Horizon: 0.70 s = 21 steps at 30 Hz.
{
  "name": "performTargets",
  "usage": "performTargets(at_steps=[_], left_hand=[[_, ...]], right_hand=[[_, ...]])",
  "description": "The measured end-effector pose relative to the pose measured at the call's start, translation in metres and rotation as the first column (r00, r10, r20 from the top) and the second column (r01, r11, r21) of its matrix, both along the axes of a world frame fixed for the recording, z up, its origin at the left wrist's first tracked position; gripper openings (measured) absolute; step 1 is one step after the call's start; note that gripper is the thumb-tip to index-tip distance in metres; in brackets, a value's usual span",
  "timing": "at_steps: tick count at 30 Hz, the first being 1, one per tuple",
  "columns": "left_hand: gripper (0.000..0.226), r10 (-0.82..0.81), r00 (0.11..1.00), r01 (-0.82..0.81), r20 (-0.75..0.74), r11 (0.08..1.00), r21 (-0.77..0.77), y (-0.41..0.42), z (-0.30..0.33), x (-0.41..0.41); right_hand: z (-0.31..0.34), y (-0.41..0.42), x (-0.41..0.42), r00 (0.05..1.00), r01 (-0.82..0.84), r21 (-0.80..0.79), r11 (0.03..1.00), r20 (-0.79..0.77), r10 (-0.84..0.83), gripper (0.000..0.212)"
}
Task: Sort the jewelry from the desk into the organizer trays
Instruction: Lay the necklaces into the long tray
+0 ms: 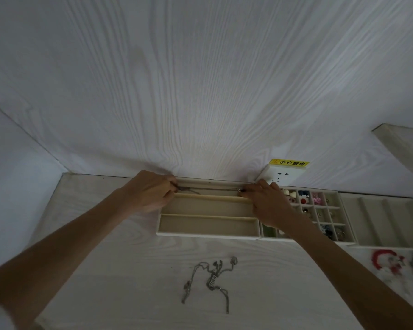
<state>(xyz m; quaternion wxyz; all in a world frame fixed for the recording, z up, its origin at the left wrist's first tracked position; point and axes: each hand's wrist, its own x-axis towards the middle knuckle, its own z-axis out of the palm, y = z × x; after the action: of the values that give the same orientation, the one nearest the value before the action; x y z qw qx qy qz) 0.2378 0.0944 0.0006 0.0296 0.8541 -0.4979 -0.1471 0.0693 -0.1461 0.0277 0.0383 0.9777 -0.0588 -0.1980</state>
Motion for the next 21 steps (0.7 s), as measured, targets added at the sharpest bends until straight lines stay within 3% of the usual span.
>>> performTargets(at_steps=[5,8,12,15,18,21], left_hand=[[0.036,-0.024,0.999,0.020,0.038,0.996,0.085,0.001,0.010,0.000],[0.040,0.027,0.998,-0.028,0.050,0.999,0.019,-0.001,0.015,-0.002],[0.047,0.019,0.996,-0.023,-0.084,0.999,-0.046,-0.012,0.014,-0.010],[0.054,-0.021,0.999,0.020,-0.046,1.000,-0.004,-0.026,0.013,-0.018],[0.039,-0.060,0.998,0.057,0.030,0.994,0.092,-0.034,0.014,-0.025],[0.036,-0.035,0.999,0.030,0.035,0.993,0.111,-0.036,0.014,-0.025]], right_hand=[[0.000,-0.001,0.004,1.000,0.000,0.001,1.000,-0.009,0.000,0.054],[0.006,-0.003,-0.002,0.992,0.105,0.111,0.988,0.054,-0.112,0.051],[0.014,0.003,-0.004,0.927,0.311,0.407,0.858,0.070,-0.369,0.037],[0.017,0.006,0.000,0.866,0.402,0.486,0.776,0.074,-0.495,0.034],[0.016,0.003,0.000,0.816,0.457,0.536,0.710,0.066,-0.574,0.031],[0.014,-0.006,-0.003,0.807,0.520,0.527,0.672,-0.046,-0.589,0.033]])
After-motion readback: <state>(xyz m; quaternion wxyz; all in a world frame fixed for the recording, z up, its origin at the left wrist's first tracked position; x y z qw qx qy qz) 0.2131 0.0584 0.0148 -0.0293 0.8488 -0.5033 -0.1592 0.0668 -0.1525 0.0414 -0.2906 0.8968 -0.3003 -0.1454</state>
